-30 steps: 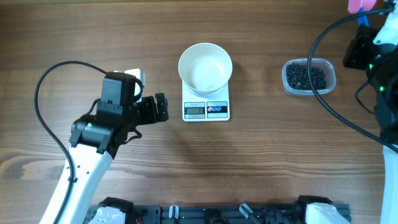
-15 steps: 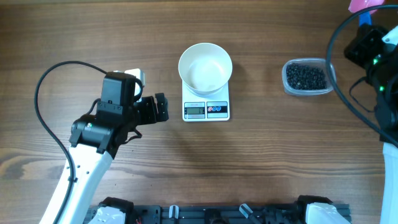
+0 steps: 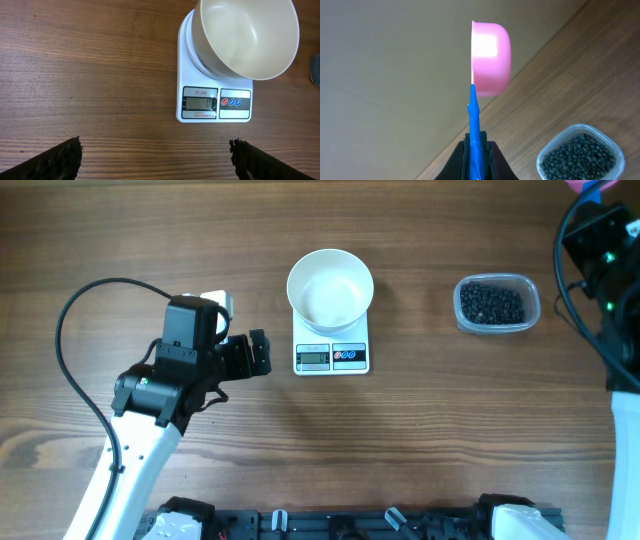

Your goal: Scoop item into bowl and weigh 150g on scale

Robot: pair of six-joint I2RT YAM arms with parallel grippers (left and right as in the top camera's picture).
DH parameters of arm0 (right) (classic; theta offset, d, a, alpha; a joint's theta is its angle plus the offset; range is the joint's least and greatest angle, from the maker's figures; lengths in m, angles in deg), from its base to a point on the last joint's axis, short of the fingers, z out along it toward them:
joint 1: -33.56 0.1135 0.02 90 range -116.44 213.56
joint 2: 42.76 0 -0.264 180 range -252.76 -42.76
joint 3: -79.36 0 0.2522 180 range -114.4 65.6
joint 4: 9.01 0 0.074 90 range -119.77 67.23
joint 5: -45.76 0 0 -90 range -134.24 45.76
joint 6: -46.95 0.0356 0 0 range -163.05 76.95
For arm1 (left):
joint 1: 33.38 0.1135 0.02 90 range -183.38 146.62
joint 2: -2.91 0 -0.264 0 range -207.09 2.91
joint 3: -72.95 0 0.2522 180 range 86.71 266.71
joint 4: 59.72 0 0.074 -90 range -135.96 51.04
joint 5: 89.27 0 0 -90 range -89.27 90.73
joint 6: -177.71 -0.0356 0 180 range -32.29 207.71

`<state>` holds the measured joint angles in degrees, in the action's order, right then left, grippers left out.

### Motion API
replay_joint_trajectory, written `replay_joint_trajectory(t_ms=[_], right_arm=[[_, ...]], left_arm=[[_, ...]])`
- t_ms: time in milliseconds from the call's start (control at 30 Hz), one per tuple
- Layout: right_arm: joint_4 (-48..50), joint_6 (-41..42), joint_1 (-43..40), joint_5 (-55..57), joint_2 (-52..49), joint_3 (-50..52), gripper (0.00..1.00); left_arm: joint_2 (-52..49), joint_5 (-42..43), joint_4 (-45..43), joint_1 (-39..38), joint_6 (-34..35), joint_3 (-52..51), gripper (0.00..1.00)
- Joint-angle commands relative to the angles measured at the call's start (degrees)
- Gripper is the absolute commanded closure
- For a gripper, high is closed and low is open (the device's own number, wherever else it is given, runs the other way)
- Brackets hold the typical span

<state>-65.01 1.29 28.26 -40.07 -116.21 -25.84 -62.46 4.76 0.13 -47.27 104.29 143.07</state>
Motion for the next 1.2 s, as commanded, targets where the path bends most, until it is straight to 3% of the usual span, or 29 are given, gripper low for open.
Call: replay_joint_trajectory(t_ms=[0, 100, 200, 500, 700, 767, 1167], right_arm=[[1.99, 0.70, -0.20, 2.67, -4.00, -1.22, 0.96], [2.99, -1.03, -0.20, 5.14, -7.32, -1.22, 0.96], [3.85, -12.90, -0.13, 3.93, -9.44, -1.22, 0.96], [7.76, -28.35, -0.13, -0.72, -5.05, -1.22, 0.96], [16.76, -32.57, -0.13, -0.83, -5.84, -1.22, 0.96], [16.81, -35.56, -0.13, -0.76, -5.84, -1.22, 0.96], [15.89, -33.90, -0.15, -0.72, -6.62, -1.22, 0.95]], left_arm=[[-0.22, 0.63, -0.15, 0.28, -1.18, -0.11, 0.00], [-0.22, 0.61, -0.15, 0.28, -1.18, -0.11, 0.00], [-0.22, 0.63, -0.15, 0.28, -1.18, -0.11, 0.00], [-0.22, 0.63, -0.15, 0.28, -1.18, -0.11, 0.00], [-0.22, 0.63, -0.13, 0.28, -1.18, -0.11, 0.00], [-0.22, 0.61, -0.13, 0.28, -1.20, -0.11, 0.00], [-0.22, 0.63, -0.13, 0.28, -1.18, -0.11, 0.00]])
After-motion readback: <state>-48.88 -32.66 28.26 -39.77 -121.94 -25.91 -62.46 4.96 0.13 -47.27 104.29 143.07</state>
